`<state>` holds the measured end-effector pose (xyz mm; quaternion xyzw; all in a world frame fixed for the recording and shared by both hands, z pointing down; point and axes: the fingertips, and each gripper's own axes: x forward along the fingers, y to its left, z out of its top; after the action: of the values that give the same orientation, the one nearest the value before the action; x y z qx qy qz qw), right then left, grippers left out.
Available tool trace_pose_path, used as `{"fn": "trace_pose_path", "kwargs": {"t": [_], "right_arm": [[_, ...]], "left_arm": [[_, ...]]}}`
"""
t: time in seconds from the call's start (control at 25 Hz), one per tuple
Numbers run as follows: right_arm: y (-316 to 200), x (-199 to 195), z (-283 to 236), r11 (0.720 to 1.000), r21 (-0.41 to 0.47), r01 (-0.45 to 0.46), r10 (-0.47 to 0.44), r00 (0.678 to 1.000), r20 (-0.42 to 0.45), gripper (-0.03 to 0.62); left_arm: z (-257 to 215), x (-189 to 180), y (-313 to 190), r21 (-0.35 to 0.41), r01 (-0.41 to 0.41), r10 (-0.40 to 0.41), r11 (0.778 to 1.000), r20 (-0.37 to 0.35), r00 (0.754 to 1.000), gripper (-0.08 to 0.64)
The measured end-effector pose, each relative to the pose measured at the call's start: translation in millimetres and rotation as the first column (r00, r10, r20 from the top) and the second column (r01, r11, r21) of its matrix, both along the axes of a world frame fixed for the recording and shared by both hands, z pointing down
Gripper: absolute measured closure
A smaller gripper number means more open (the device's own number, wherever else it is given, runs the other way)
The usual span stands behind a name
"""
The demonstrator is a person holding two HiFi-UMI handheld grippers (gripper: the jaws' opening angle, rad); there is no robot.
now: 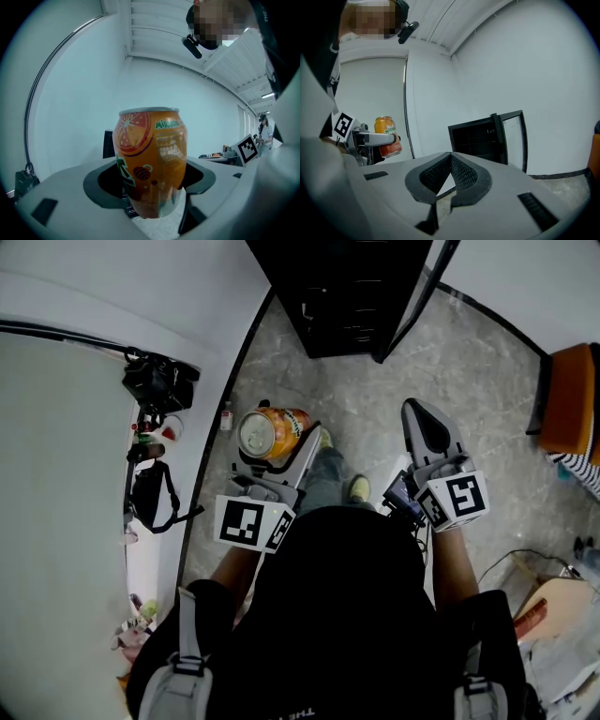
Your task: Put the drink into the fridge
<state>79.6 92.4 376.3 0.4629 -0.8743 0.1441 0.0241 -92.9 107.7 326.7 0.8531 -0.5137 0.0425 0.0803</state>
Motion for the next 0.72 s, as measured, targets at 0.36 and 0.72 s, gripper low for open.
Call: {"fn": "trace_pose_path", "kwargs": {"t": [0.36, 0.72], "right_arm": [[-48, -12, -1, 1.0, 0.001, -0.018, 0.018, 1.0, -0.011, 0.578], [-84, -27, -8, 1.0, 0.009, -0.028, 0.028, 0.999, -0.016, 0.578]], "left_arm": [[-1, -11, -53, 0.009, -0.027, 0.027, 1.0, -0.009, 1.0, 0.216], [-6, -26, -90, 0.024, -0.035, 0.036, 0.999, -0.011, 0.999, 0.216]]}}
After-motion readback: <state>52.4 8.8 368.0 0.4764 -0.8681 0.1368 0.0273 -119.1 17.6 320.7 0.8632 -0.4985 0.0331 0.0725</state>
